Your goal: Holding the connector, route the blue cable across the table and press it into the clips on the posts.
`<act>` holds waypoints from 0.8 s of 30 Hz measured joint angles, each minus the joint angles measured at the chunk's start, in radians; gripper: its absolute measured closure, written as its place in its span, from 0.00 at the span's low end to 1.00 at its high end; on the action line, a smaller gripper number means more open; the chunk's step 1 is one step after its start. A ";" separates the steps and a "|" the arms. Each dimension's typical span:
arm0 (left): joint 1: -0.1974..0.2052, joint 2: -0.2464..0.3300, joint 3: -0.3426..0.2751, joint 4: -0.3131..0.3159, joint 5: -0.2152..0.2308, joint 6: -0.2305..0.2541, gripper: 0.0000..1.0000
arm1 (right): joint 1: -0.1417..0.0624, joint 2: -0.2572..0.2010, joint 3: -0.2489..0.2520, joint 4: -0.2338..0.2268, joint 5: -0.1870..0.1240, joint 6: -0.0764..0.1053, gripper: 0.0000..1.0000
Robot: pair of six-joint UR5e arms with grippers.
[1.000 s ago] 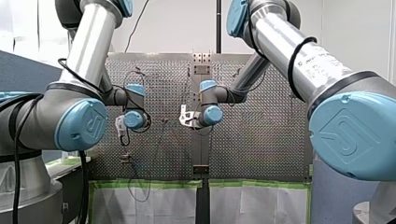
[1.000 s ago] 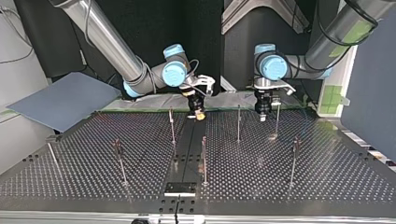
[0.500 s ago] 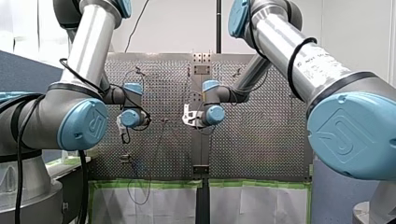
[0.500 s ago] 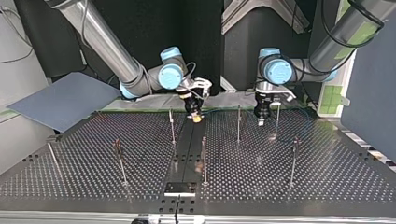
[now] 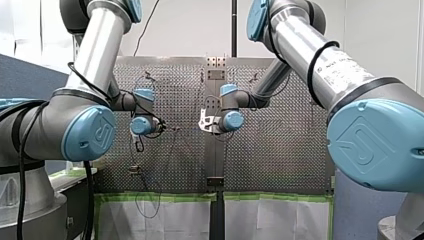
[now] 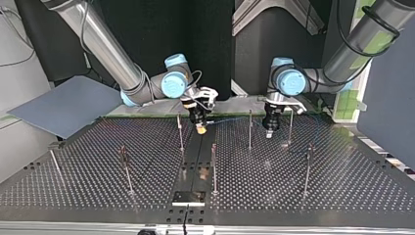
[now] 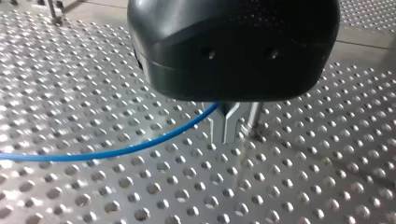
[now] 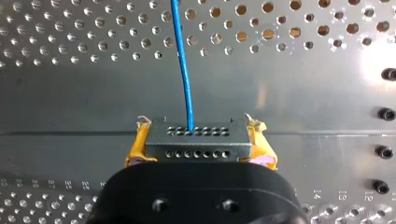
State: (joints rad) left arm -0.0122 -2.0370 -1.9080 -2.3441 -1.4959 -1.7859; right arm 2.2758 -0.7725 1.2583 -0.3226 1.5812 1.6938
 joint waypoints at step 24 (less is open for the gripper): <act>0.004 -0.083 0.063 0.001 -0.011 0.002 0.58 | -0.032 0.000 -0.006 0.000 0.000 -0.002 1.00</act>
State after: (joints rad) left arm -0.0081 -2.1195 -1.8453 -2.3434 -1.5070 -1.7840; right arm 2.2437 -0.7728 1.2519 -0.3223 1.5810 1.6922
